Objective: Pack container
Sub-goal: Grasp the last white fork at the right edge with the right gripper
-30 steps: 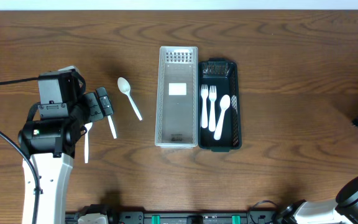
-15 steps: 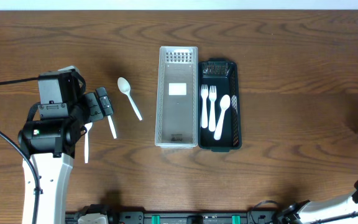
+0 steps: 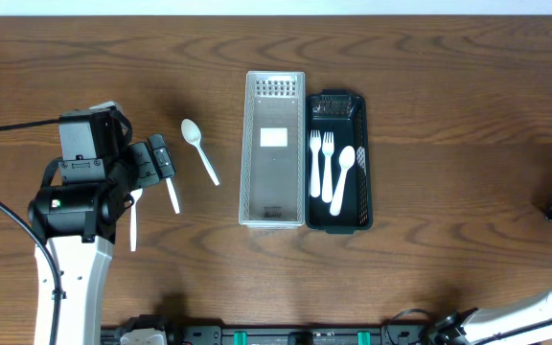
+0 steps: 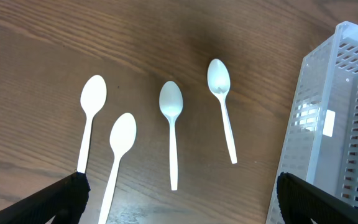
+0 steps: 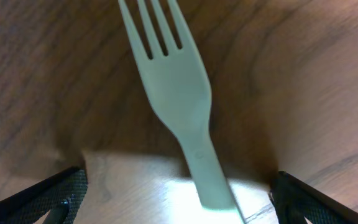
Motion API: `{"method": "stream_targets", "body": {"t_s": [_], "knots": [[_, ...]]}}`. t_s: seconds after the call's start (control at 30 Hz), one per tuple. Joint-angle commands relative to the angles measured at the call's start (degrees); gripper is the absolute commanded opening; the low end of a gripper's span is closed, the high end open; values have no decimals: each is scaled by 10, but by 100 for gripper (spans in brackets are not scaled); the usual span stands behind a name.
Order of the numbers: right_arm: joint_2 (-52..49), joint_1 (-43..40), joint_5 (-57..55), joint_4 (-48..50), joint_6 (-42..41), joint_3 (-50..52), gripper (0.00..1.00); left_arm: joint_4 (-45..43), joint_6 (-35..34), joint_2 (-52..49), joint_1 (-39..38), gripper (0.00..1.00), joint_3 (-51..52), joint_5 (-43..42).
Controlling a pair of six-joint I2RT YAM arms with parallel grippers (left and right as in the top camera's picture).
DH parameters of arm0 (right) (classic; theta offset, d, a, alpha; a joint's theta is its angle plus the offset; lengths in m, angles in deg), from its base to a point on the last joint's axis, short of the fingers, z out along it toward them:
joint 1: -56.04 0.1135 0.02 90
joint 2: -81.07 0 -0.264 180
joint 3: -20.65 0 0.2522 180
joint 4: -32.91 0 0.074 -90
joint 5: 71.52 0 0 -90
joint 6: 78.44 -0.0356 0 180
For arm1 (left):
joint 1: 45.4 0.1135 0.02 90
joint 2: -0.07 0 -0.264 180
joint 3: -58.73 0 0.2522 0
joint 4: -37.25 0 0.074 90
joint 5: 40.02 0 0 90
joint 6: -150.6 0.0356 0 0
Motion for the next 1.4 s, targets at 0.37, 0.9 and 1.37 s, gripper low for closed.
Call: {"method": "stream_targets", "body": {"t_s": [0.37, 0.9, 1.37], "knots": [[-18, -5, 11, 1, 6, 1, 59, 1, -5, 1, 2, 98, -9, 4], [-17, -4, 37, -9, -8, 1, 34, 1, -5, 1, 2, 98, -9, 4], [-17, -4, 47, -23, -8, 1, 23, 1, -5, 1, 2, 98, -9, 4]]}}
